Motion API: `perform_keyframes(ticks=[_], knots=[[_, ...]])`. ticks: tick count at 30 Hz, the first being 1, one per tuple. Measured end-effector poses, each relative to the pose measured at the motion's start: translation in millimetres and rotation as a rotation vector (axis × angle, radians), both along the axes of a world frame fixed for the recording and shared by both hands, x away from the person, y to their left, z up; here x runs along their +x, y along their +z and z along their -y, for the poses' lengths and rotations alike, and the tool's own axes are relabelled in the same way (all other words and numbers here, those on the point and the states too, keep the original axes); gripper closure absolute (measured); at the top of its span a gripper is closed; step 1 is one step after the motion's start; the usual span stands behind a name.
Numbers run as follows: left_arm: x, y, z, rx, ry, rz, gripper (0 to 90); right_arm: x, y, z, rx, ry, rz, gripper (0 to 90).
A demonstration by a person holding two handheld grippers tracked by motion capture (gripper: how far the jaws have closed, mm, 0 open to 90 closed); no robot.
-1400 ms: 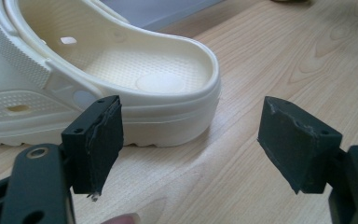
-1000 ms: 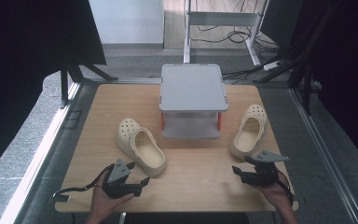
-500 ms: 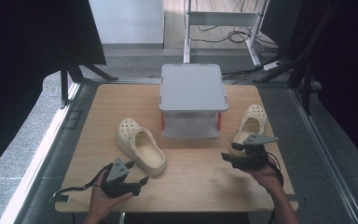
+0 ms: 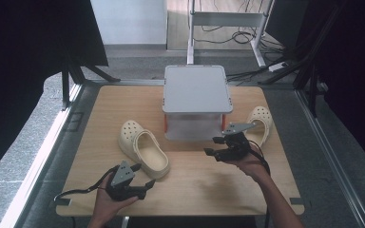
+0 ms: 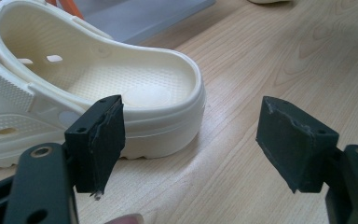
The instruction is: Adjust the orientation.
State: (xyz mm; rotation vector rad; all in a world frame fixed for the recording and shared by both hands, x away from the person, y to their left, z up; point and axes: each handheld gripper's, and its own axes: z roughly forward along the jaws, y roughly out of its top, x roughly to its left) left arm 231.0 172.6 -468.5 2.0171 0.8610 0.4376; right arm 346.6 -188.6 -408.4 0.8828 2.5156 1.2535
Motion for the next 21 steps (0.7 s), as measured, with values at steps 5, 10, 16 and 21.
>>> perform_keyframes(ticks=[5,10,16,21], knots=[[-0.5,-0.8,-0.1,0.013,0.006,0.004,24.3,5.9,1.7,-17.0,-0.013,0.024,-0.006,41.1],[-0.6,-1.1,-0.3,0.017,0.008,-0.002,24.3,14.5,2.7,-37.8,-0.038,0.045,-0.030,41.1],[-0.6,-1.2,-0.3,0.019,0.008,-0.004,24.2,18.2,4.5,-52.1,-0.066,0.066,-0.037,41.7],[-0.7,-0.7,-0.8,0.018,0.009,-0.005,24.2,19.7,6.6,-64.3,-0.095,0.086,-0.039,42.0]])
